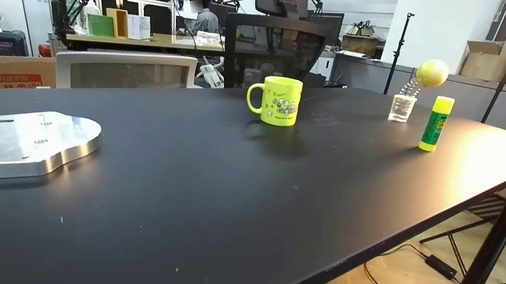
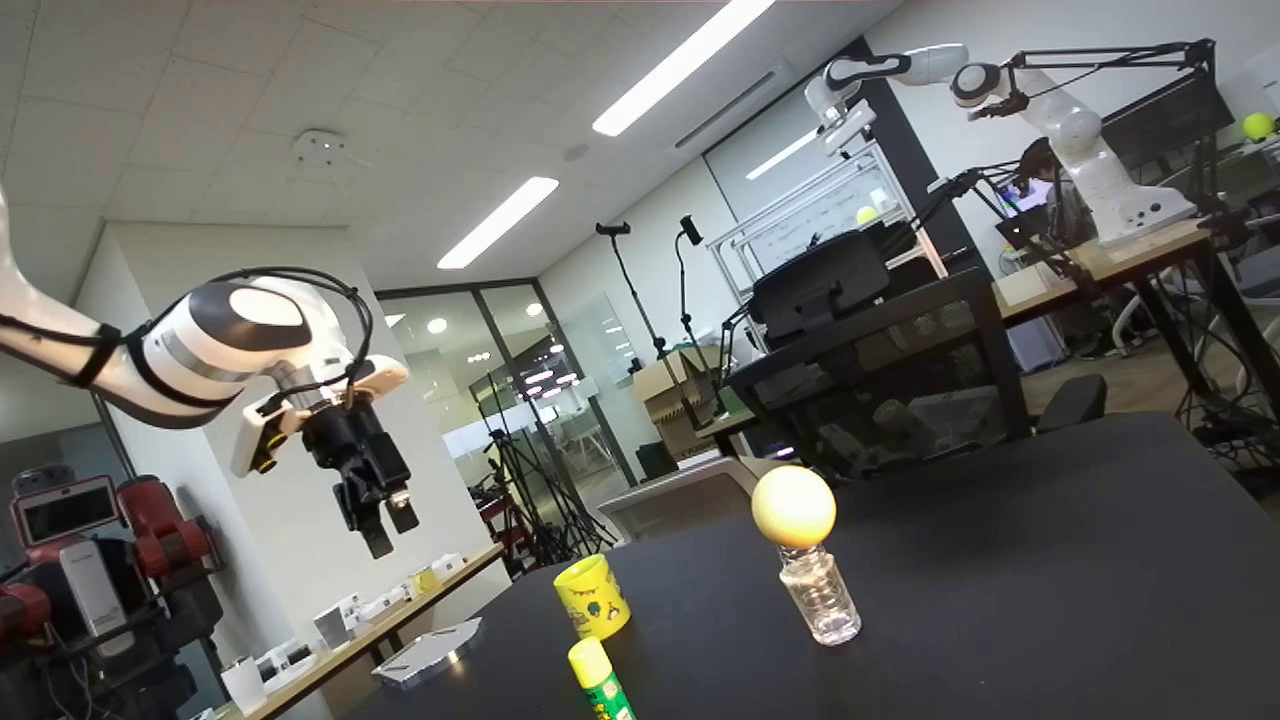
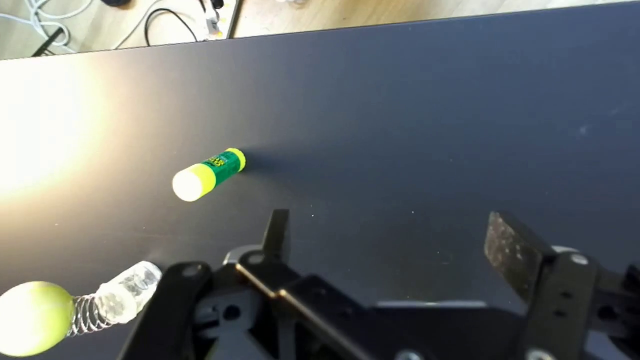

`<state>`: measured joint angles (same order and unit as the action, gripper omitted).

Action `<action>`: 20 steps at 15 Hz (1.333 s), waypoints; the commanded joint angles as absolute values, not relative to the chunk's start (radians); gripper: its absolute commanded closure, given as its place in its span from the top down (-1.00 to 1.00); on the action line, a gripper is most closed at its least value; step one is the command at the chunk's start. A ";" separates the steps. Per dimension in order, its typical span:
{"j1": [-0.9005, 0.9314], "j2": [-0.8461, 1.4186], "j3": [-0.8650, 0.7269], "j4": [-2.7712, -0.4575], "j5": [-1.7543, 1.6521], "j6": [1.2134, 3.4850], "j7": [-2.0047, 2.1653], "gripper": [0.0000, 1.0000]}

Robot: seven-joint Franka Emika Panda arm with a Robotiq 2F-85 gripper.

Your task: Put the paper glue in the mug

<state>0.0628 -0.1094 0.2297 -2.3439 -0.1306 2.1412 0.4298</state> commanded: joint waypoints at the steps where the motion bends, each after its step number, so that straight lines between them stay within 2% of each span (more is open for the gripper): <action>1: 0.053 -0.028 0.163 -2.323 -0.089 2.212 0.456 1.00; 10: 0.019 0.204 0.012 -2.278 -0.025 2.283 0.463 1.00; 20: 0.013 0.244 -0.103 -2.298 -0.056 2.273 0.515 1.00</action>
<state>0.0150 0.2292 -0.0825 -2.3051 -0.0416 2.2767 0.4617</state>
